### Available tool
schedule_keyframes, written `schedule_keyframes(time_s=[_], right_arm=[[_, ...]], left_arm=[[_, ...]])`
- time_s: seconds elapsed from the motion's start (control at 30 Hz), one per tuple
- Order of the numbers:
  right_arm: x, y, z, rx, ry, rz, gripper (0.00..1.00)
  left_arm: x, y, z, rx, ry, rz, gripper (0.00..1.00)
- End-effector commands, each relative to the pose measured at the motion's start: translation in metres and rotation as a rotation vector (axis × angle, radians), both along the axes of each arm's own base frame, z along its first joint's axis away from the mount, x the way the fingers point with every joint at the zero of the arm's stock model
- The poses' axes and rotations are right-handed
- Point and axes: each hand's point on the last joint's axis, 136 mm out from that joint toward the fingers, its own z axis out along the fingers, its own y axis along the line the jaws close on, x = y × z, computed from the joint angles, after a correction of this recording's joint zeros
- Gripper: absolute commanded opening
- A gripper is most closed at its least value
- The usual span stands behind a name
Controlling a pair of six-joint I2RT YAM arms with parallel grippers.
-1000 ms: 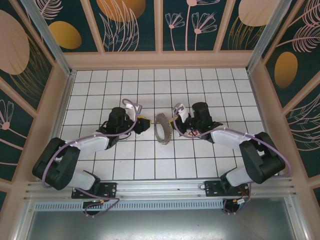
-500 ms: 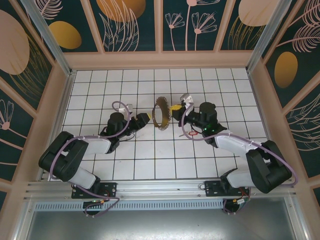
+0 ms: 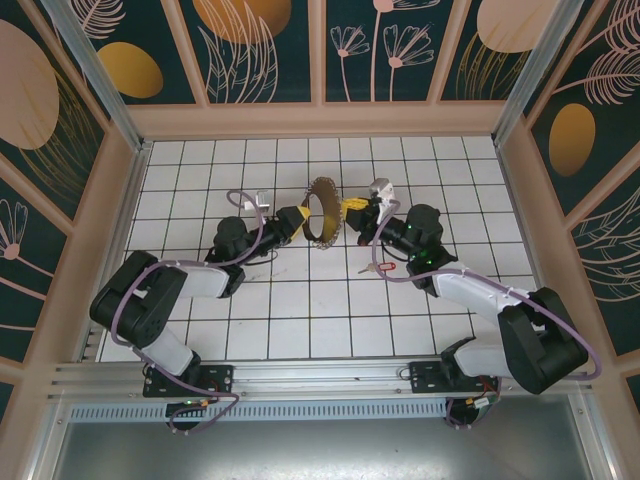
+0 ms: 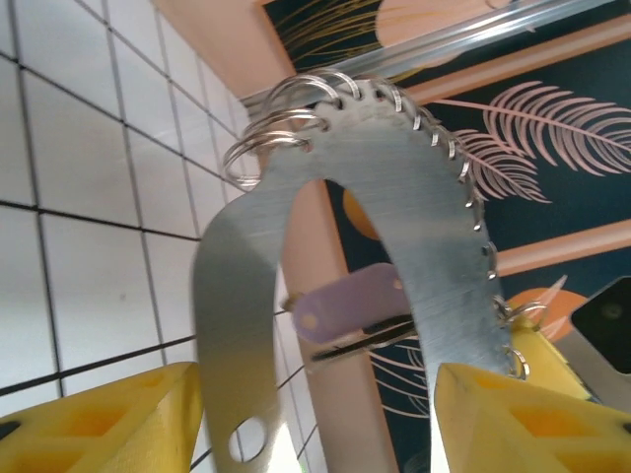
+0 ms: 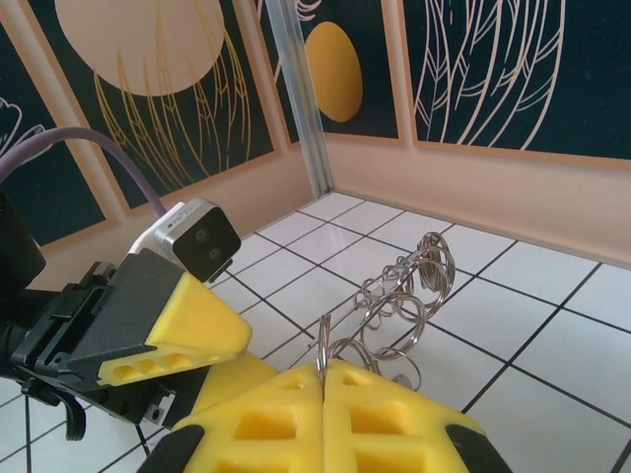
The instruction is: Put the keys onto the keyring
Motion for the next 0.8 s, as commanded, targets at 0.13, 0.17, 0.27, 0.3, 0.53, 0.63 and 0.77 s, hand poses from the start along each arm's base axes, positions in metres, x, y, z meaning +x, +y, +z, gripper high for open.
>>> schedule_keyframes(time_s=[0.13,0.17,0.27,0.3,0.53,0.63,0.77], right_arm=[[-0.011,-0.003,0.038,0.087,-0.101,0.028,0.00],[-0.013,-0.002,0.036,0.081,-0.102,0.033,0.00],[-0.021,0.000,0.031,0.033,-0.128,0.075,0.00],[-0.023,0.001,0.029,0.010,-0.140,0.083,0.00],[-0.040,-0.004,0.021,-0.177,-0.275,0.115,0.00],[-0.042,-0.006,0.018,-0.255,-0.315,0.117,0.00],[-0.044,-0.006,0.017,-0.330,-0.368,0.108,0.00]], left_arm=[[-0.003,-0.003,0.032,-0.095,-0.088,-0.041,0.52],[-0.003,-0.003,0.035,-0.099,-0.097,-0.040,0.47],[-0.003,-0.002,0.049,-0.105,-0.136,-0.040,0.25],[-0.002,0.000,0.053,-0.103,-0.144,-0.042,0.18],[-0.004,0.017,0.065,0.058,-0.214,-0.125,0.00],[-0.006,0.012,0.063,0.181,-0.222,-0.208,0.00],[-0.009,0.011,0.075,0.195,-0.238,-0.274,0.00]])
